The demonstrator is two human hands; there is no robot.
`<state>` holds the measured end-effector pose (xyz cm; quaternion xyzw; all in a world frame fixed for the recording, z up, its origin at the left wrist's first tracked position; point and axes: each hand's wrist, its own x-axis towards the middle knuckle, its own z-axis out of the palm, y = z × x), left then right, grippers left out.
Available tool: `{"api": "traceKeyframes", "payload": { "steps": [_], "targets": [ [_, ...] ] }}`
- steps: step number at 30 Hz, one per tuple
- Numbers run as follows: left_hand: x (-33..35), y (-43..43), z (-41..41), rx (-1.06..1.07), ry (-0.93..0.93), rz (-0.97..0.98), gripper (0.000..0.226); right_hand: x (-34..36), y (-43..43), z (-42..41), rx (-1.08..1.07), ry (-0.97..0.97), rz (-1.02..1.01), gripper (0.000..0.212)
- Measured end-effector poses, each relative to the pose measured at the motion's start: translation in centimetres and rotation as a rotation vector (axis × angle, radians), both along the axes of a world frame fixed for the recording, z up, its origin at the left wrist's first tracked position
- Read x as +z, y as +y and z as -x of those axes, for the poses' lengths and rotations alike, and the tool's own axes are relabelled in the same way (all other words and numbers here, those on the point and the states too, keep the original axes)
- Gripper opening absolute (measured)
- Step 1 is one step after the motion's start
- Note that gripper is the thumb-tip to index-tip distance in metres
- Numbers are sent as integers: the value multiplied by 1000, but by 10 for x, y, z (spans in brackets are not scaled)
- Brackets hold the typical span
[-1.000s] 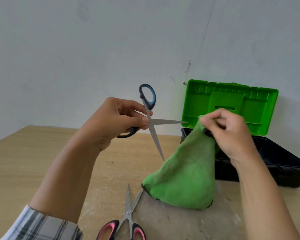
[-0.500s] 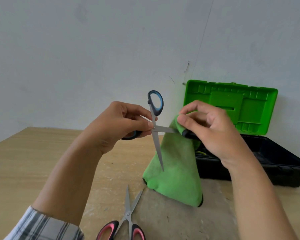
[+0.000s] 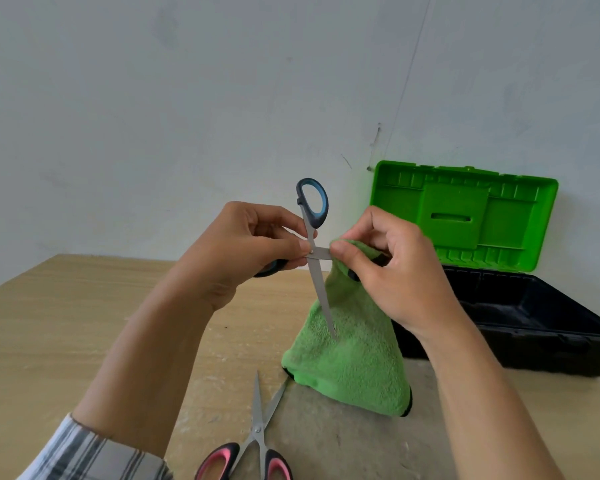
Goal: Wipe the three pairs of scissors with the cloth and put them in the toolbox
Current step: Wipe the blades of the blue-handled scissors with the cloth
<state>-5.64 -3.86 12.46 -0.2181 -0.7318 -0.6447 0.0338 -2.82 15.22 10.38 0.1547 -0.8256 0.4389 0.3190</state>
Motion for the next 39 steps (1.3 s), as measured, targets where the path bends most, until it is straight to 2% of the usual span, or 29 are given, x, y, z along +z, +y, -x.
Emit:
{"api": "traceKeyframes", "payload": {
  "steps": [14, 18, 21, 23, 27, 32, 39],
  "targets": [
    [4, -8, -2, -4, 0, -9, 12, 7, 33, -5, 61, -136, 46, 13],
    [2, -4, -2, 16, -28, 0, 11, 4, 44, 0, -44, -130, 33, 12],
    [2, -8, 0, 33, -48, -6, 9, 3, 53, 0, -211, -32, 66, 11],
    [3, -9, 0, 26, -55, 2, 9, 5, 52, -1, -237, 45, 128, 12],
    [2, -2, -3, -22, -67, 9, 8, 10, 31, -2, -108, 118, 99, 11],
    [1, 0, -3, -27, -38, -5, 10, 6, 2, -3, 90, 21, -81, 7],
    [1, 1, -4, -20, -22, -17, 9, 4, 1, -4, 138, -16, -57, 10]
  ]
}}
